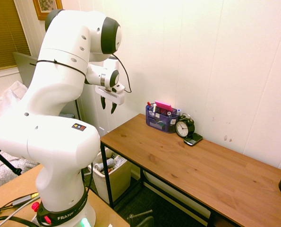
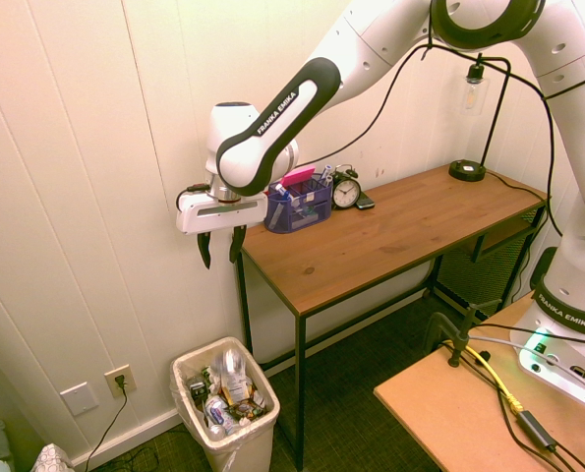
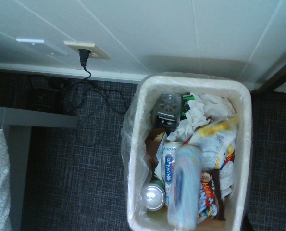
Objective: Throw the can in the trash bin
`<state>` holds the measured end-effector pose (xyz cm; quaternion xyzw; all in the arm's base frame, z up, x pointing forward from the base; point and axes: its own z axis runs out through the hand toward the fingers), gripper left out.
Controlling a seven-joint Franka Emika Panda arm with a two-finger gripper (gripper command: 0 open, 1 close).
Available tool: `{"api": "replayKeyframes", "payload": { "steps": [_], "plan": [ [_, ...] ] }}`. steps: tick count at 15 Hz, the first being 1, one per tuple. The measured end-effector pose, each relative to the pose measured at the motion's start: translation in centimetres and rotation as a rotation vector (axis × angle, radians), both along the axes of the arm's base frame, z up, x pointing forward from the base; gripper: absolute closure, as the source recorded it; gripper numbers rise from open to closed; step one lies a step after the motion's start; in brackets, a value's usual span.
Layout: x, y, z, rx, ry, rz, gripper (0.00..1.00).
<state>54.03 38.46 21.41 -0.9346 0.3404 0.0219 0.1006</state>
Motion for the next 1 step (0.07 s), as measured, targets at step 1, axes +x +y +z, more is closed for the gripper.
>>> {"api": "replayKeyframes", "payload": {
  "steps": [1],
  "plan": [
    [0.43, -0.67, 0.97, 0.015, -0.008, -0.005, 0.0]
  ]
}}
